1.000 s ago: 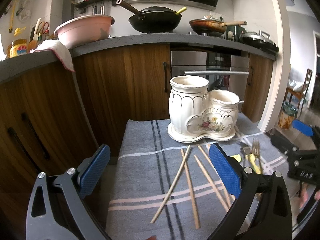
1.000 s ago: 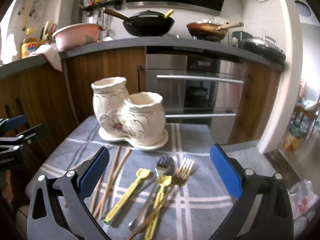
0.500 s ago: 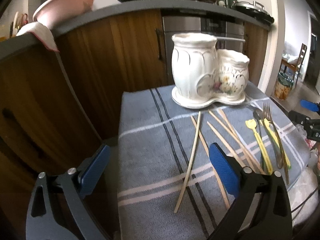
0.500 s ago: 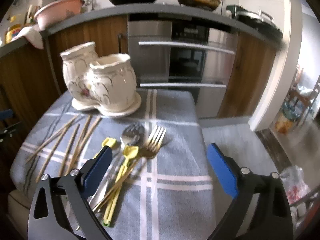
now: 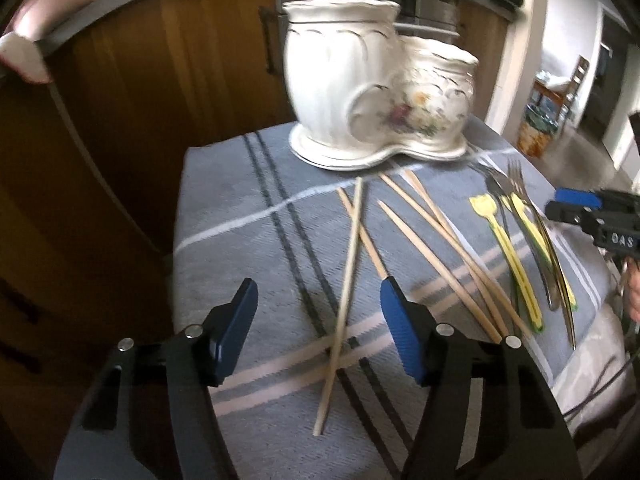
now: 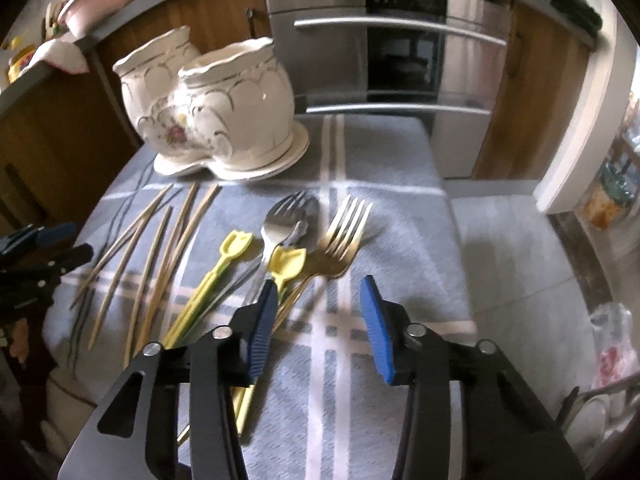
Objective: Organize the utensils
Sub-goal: 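Grasp a chopstick with the left tool while the right tool grasps a gold fork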
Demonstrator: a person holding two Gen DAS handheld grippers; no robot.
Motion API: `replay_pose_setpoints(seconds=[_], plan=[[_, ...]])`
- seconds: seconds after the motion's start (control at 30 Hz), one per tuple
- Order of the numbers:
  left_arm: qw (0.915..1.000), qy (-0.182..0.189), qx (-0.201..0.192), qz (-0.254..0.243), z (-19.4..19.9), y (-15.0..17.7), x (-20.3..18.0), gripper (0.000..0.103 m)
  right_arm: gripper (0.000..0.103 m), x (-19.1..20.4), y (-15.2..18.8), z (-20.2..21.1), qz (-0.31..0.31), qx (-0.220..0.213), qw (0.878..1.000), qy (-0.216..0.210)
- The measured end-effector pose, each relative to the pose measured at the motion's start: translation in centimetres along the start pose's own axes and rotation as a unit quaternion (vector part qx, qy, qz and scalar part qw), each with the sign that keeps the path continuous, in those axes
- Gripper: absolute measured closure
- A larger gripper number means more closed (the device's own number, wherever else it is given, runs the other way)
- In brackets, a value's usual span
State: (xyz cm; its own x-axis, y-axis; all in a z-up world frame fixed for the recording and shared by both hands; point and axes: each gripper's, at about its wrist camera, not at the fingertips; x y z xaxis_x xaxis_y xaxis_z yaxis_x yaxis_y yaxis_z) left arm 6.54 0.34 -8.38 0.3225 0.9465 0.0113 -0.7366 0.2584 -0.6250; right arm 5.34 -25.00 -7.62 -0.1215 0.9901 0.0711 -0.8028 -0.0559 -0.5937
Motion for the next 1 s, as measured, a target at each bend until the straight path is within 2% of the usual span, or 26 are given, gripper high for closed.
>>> replay_pose_setpoints(seconds=[0.23, 0.4, 0.47, 0.6, 0.7, 0.73, 0.8, 0.87, 1.0], plan=[[0.9997, 0.014, 0.019, -0.005, -1.0, -0.1, -0.3, 0.050, 0.079, 0.4, -0.2, -1.1, -0.023, 0.032, 0.999, -0.012], [0.9991, 0.027, 0.033, 0.003, -2.2, -0.2, -0.2, 0.068, 0.083, 0.5, -0.7, -2.0, -0.047, 0.049, 0.998, -0.015], [0.9988, 0.030, 0.039, 0.002, -2.6, -0.2, -0.2, 0.071, 0.085, 0.6, -0.9, -2.4, -0.053, 0.060, 0.997, -0.019], [0.9990, 0.024, 0.037, -0.008, -3.2, -0.8, -0.6, 0.071, 0.086, 0.5, -1.6, -2.8, -0.066, 0.063, 0.996, -0.020], [0.9991, 0.025, 0.034, -0.012, -3.6, -1.2, -1.0, 0.073, 0.086, 0.9, -1.6, -3.0, -0.061, 0.058, 0.996, -0.023], [0.9990, 0.026, 0.033, -0.012, -3.7, -1.3, -1.1, 0.077, 0.086, 0.8, -1.5, -3.0, -0.062, 0.055, 0.996, -0.023], [0.9993, 0.022, 0.029, -0.010, -3.9, -1.5, -1.1, 0.092, 0.089, 0.6, -1.0, -2.8, -0.070, 0.047, 0.996, -0.028], [0.9994, 0.023, 0.024, -0.005, -3.9, -1.5, -0.9, 0.098, 0.092, 0.2, -0.7, -2.7, -0.079, 0.042, 0.995, -0.033], [0.9994, 0.030, 0.015, -0.003, -3.6, -1.2, -0.8, 0.098, 0.096, -0.5, -0.1, -2.0, -0.097, 0.020, 0.994, -0.046]])
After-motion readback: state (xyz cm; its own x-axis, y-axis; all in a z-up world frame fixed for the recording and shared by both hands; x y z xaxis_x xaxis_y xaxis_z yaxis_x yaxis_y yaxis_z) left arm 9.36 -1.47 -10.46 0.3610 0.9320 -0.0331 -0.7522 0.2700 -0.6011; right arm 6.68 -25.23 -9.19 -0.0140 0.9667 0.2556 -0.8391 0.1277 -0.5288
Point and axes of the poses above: each gripper's, at about its wrist camera, not at the fingertips, and z roughly against the way its jaws point, x to its left, y to its underside, and after that the axes turned 3 degrees about y, right-handed
